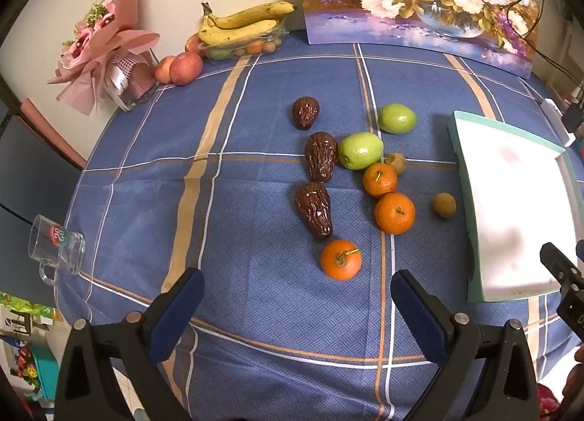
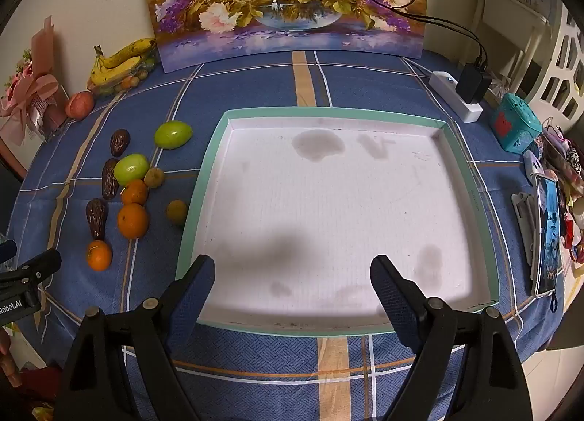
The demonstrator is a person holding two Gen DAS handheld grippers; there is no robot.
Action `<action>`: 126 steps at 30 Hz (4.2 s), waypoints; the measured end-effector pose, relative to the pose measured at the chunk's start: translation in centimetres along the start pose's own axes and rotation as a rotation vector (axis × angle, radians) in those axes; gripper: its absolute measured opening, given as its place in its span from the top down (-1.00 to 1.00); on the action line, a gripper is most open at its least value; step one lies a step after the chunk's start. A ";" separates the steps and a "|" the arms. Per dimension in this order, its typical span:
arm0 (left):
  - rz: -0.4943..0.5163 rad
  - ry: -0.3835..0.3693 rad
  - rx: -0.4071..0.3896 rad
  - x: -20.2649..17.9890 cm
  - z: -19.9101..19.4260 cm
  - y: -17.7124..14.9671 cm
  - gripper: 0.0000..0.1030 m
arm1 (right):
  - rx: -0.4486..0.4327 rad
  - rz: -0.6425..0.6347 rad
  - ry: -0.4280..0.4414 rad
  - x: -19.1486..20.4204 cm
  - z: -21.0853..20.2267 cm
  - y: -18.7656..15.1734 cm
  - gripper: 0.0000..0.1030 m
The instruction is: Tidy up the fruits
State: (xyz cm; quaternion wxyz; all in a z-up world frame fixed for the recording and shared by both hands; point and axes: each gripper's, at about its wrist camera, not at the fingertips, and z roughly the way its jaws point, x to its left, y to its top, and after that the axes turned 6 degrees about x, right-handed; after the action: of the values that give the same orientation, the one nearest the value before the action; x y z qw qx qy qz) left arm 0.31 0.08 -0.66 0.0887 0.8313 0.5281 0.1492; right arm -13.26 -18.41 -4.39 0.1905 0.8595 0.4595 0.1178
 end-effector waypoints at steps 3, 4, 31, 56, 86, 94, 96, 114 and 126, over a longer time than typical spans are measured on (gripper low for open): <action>0.000 0.000 0.000 0.0 0.0 0.0 -1.00 | 0.000 0.000 0.002 0.0 0.0 0.0 -0.70; 0.000 0.000 0.000 0.0 0.0 0.0 -1.00 | 0.000 0.000 0.001 0.0 0.0 0.0 -0.70; -0.047 -0.044 0.018 1.2 1.1 0.2 -1.00 | 0.007 -0.004 -0.001 0.3 0.5 0.0 -0.70; -0.276 -0.235 -0.037 5.6 2.9 7.2 -1.00 | -0.090 -0.105 0.203 6.4 0.3 7.4 -0.66; -0.302 -0.310 0.231 3.9 10.2 6.9 0.35 | 0.236 -0.300 0.091 12.2 8.9 7.1 0.58; -0.307 -0.315 0.230 4.1 10.2 6.8 0.37 | 0.235 -0.324 0.078 12.3 8.8 6.8 0.58; -0.308 -0.314 0.230 4.1 10.2 6.8 0.37 | 0.231 -0.322 0.078 12.6 8.8 6.7 0.58; -0.322 -0.315 0.146 4.8 7.5 7.4 0.47 | 0.198 -0.322 0.104 12.5 8.1 6.5 0.59; -0.333 -0.367 0.050 6.0 4.7 8.1 0.47 | 0.079 -0.270 0.166 10.5 3.3 8.0 0.59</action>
State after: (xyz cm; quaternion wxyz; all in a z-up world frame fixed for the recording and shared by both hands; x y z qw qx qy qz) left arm 11.17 2.06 -1.70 0.1856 0.7480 0.6363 -0.0340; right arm -0.29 -14.45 -3.58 0.1320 0.7841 0.5892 0.1436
